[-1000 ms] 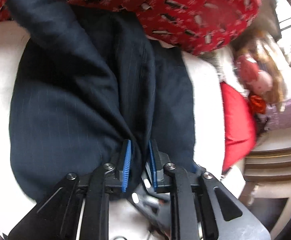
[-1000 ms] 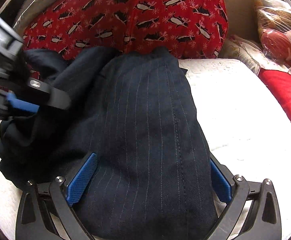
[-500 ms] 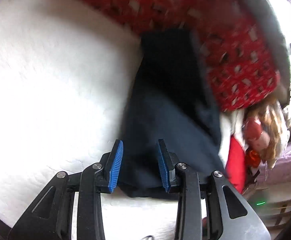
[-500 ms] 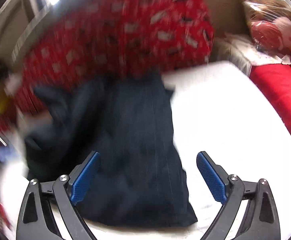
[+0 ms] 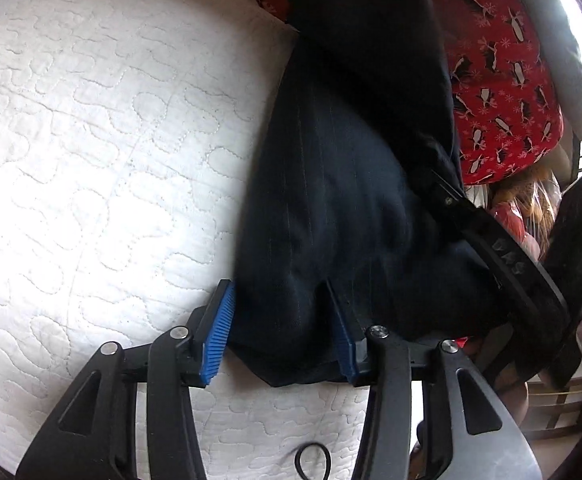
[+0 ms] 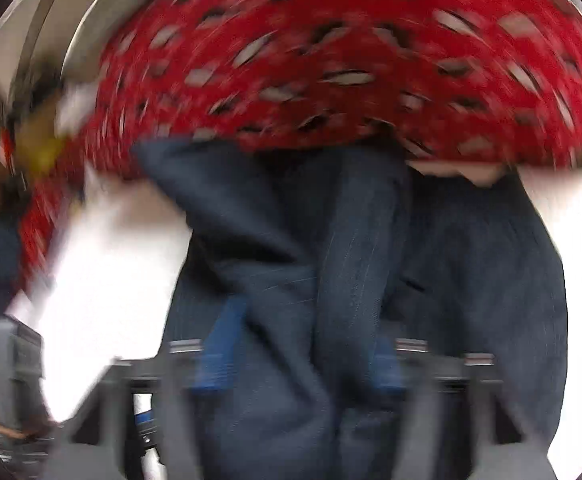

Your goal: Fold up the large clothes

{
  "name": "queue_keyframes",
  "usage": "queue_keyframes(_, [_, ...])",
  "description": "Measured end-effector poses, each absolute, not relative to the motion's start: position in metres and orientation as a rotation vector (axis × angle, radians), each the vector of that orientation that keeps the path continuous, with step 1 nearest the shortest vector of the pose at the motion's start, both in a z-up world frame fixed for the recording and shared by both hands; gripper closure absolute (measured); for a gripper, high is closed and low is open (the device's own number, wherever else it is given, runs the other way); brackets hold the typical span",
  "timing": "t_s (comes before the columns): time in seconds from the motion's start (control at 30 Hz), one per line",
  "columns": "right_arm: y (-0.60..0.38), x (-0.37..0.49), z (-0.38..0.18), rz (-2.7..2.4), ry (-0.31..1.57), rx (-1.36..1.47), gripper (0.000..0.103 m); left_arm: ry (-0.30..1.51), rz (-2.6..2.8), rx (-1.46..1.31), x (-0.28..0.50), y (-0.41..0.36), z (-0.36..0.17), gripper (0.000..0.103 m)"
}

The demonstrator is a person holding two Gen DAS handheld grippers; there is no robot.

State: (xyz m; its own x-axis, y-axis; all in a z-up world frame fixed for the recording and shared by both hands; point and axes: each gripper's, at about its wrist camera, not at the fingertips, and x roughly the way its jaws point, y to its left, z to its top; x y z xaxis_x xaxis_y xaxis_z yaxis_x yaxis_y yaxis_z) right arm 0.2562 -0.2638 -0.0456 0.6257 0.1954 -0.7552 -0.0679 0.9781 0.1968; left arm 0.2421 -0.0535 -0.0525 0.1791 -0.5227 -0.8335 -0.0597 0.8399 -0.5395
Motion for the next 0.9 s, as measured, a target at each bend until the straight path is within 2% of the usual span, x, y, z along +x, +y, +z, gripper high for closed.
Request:
queue_keyframes(0.1, [-0.251,0.241,-0.031,0.166,0.797,0.042,0.096,1.358,-0.375,-0.548,0.238,-0.048,-0.044,0.059])
queue_keyframes(0.3, [-0.321,0.187,-0.015,0.176,0.674,0.313,0.097,1.281,-0.423,-0.494,0.229,-0.054,-0.007,0.059])
queue_keyframes(0.4, [-0.374,0.160,-0.037,0.128,0.650,0.489,0.097,1.315,-0.449,-0.448,0.227,-0.075,-0.013,0.057])
queue_keyframes(0.43, [-0.396,0.150,-0.056,0.107,0.660,0.580,0.097,1.332,-0.454,-0.433,0.227,-0.084,-0.019,0.052])
queue_keyframes(0.53, [-0.430,0.141,-0.096,0.067,0.713,0.738,0.098,1.365,-0.459,-0.383,0.221,-0.106,-0.034,0.048])
queue_keyframes(0.57, [-0.438,0.138,-0.103,0.072,0.707,0.775,0.098,1.360,-0.445,-0.357,0.219,-0.110,-0.035,0.044])
queue_keyframes(0.63, [-0.446,0.132,-0.104,0.102,0.703,0.805,0.096,1.342,-0.423,-0.321,0.219,-0.113,-0.032,0.044])
queue_keyframes(0.7, [-0.452,0.132,-0.092,0.094,0.705,0.784,0.084,1.347,-0.424,-0.329,0.224,-0.112,-0.030,0.044])
queue_keyframes(0.77, [-0.455,0.127,-0.074,0.045,0.644,0.766,0.078,1.348,-0.417,-0.327,0.225,-0.111,-0.030,0.044])
queue_keyframes(0.8, [-0.459,0.129,-0.065,0.031,0.610,0.763,0.061,1.348,-0.415,-0.327,0.226,-0.111,-0.032,0.044])
queue_keyframes(0.83, [-0.461,0.134,-0.059,0.027,0.596,0.766,0.053,1.349,-0.413,-0.330,0.227,-0.112,-0.033,0.044])
queue_keyframes(0.87, [-0.461,0.146,-0.054,0.029,0.603,0.767,0.047,1.349,-0.413,-0.331,0.226,-0.112,-0.033,0.044])
queue_keyframes(0.9, [-0.458,0.156,-0.052,0.031,0.618,0.759,0.047,1.347,-0.413,-0.326,0.225,-0.115,-0.032,0.044])
